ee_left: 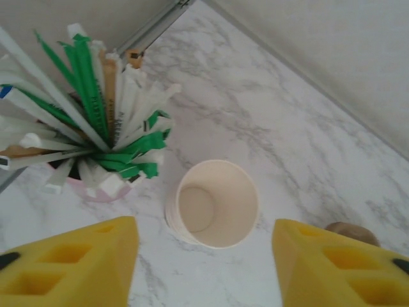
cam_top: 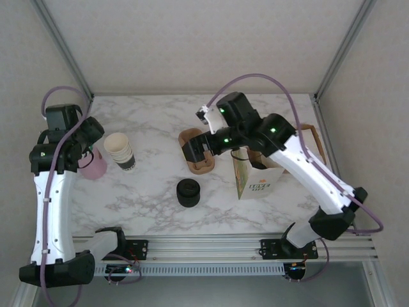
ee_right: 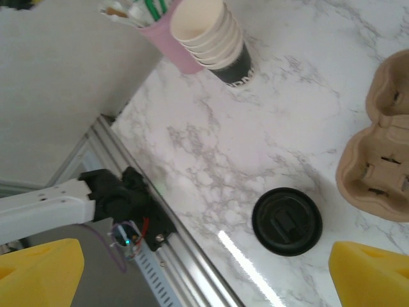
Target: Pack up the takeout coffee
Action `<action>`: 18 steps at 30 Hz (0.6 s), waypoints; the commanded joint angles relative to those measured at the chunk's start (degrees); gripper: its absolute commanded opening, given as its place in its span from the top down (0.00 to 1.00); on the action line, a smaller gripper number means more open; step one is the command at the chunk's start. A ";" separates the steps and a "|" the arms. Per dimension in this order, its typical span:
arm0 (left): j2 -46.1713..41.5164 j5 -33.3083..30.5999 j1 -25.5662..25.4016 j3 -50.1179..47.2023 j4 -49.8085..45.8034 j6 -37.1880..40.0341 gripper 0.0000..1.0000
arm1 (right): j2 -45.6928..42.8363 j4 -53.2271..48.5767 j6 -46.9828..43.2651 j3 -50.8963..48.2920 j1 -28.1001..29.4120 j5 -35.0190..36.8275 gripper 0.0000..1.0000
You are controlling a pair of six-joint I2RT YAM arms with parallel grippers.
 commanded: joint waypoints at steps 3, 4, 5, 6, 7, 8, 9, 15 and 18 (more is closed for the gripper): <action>3.31 -3.88 1.48 0.29 -4.08 2.54 0.57 | 3.34 -2.37 -2.05 2.62 0.47 3.67 0.01; 3.79 -4.44 1.48 0.17 -4.30 2.61 0.59 | 3.81 -2.19 -2.18 2.46 0.40 3.68 0.01; 4.21 -4.82 1.48 -0.03 -4.35 2.67 0.60 | 4.20 -2.06 -2.38 2.31 0.41 3.72 0.01; 4.72 -5.10 1.48 -0.32 -4.30 2.68 0.62 | 4.61 -2.07 -2.47 2.32 0.23 3.77 0.01; 5.13 -5.46 1.48 -0.50 -4.27 2.70 0.63 | 4.87 -2.06 -2.63 2.23 0.28 3.78 0.01; 5.53 -5.81 1.48 -0.67 -4.05 2.76 0.64 | 5.09 -1.97 -2.77 1.95 0.06 3.76 0.01; 6.11 -6.09 1.48 -0.80 -3.82 2.85 0.65 | 5.17 -1.76 -2.90 1.74 -0.09 3.70 0.01; 10.21 -8.56 1.48 -1.06 -2.27 3.29 0.74 | 4.46 -0.50 -2.97 -0.58 -1.06 3.14 0.01; 11.84 -8.77 1.48 -1.67 -0.77 3.22 0.74 | 4.23 -0.30 -3.02 -1.16 -1.39 2.97 0.01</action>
